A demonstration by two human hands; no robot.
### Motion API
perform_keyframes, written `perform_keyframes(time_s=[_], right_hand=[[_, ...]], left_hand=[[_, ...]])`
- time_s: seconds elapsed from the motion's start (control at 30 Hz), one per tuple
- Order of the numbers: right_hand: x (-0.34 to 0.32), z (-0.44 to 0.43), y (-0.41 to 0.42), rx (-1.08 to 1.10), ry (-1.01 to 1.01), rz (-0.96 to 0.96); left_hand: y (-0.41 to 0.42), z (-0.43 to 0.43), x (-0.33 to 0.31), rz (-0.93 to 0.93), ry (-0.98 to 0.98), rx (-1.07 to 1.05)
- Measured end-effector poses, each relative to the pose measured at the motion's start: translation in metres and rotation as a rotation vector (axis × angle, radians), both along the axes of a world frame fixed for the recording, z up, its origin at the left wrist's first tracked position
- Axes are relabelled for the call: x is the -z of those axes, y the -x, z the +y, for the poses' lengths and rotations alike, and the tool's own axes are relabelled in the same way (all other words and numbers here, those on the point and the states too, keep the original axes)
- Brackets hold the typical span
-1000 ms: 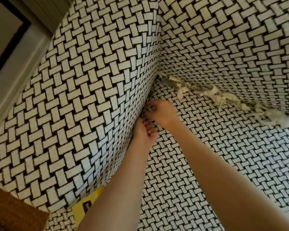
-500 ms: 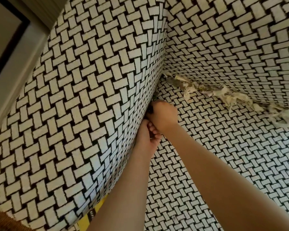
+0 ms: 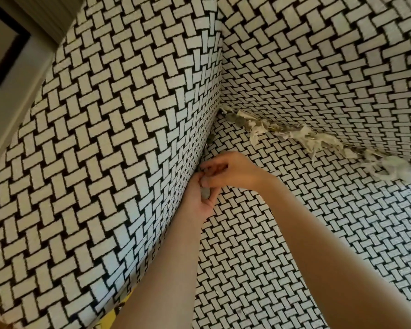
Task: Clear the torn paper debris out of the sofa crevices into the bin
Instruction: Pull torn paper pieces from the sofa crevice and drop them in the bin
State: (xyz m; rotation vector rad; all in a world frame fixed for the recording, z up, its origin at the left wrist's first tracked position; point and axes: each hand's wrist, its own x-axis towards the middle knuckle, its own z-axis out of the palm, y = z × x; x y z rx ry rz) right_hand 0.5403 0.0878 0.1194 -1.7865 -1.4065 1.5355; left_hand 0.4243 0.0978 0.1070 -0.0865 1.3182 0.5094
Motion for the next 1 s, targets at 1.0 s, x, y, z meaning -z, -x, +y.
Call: perform_keyframes(time_s=[1.0], right_hand=[[0.035, 0.022, 0.047, 0.176, -0.247, -0.781]], left_hand=[[0.005, -0.004, 0.005, 0.01, -0.04, 0.165]])
